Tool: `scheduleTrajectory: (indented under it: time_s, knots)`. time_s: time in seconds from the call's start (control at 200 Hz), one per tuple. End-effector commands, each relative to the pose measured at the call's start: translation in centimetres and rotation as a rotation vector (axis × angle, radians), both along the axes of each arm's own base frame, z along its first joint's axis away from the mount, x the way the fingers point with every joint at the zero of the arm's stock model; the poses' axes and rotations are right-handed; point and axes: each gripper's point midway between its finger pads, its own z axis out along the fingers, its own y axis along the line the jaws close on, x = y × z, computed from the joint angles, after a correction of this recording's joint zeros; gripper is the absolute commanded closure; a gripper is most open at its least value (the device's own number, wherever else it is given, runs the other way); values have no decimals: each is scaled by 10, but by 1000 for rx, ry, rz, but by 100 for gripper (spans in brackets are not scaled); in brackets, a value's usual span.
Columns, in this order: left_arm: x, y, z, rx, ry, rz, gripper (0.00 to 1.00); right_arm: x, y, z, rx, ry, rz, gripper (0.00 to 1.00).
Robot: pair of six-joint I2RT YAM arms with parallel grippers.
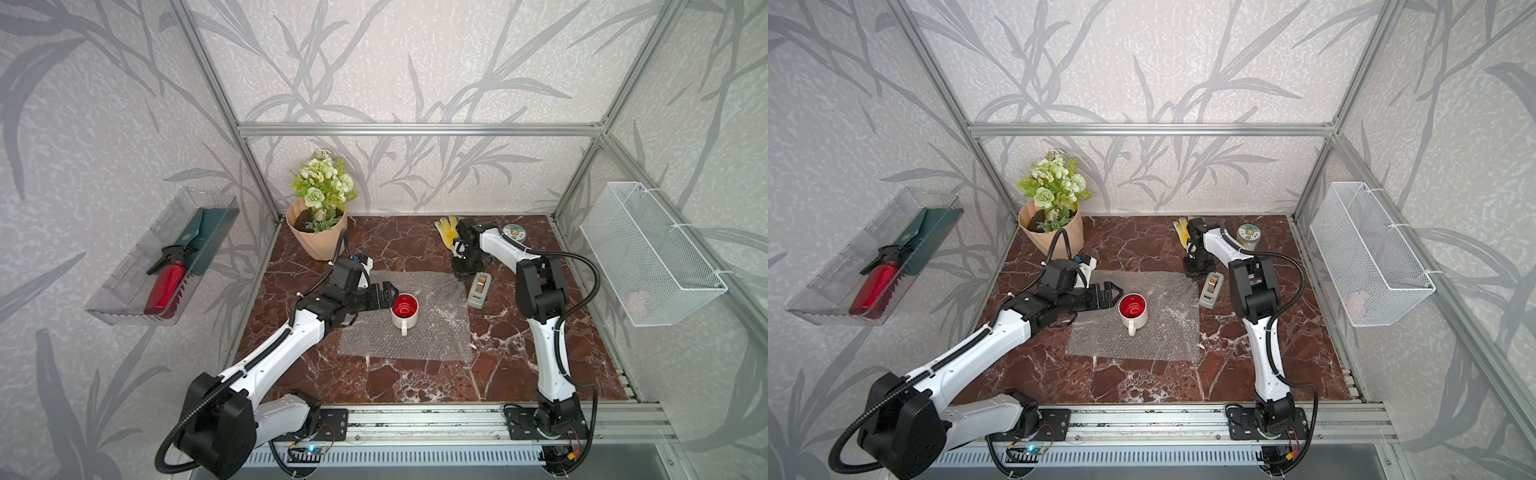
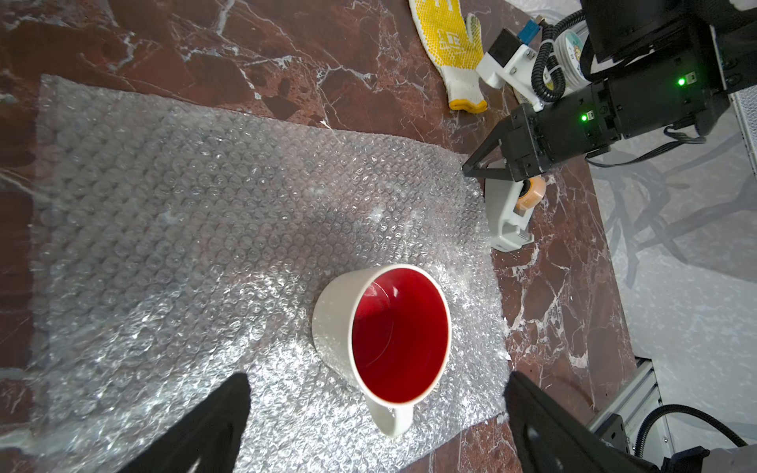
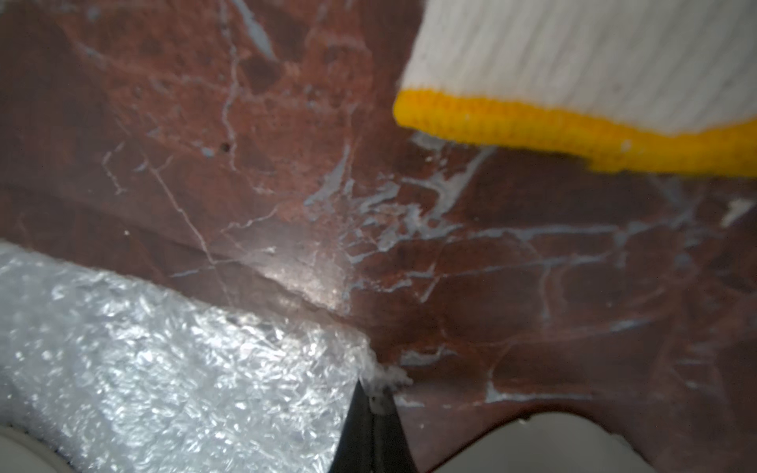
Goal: Wrap mugs in bubble wrap
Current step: Wrap the mug in bubble wrap.
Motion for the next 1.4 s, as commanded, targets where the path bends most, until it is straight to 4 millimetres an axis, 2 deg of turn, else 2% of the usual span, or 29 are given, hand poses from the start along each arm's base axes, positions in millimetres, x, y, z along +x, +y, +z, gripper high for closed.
scheduleTrajectory:
  time_s: [0.0,0.11,0.195,0.315,0.52,0.765,0.875,1.06,1.21,1.395]
  knots:
    - [-8,7,0,16,13,22,2,-4,17,47,87,-73,-7,100]
    - [-12,7,-2,3,28,28,3,-15,29,79,175,-134,-7,100]
    - [-15,7,-7,3,45,28,7,-29,41,95,236,-160,5,100]
    - [-18,7,-10,-4,54,32,16,-57,54,107,249,-164,52,100]
    - [-19,7,-7,-20,54,52,16,-98,87,131,370,-169,102,100]
    - [-20,9,-12,-38,67,84,17,-138,141,148,538,-125,165,100]
    - [-20,11,-12,-40,68,97,21,-150,156,143,556,-101,181,100]
    - [-20,12,-12,-51,73,117,24,-165,176,121,545,-55,209,100]
    - [-20,6,-14,-66,77,108,23,-167,186,103,529,-39,211,100]
    - [-20,-1,-29,-50,113,93,23,-161,191,83,518,-31,187,100]
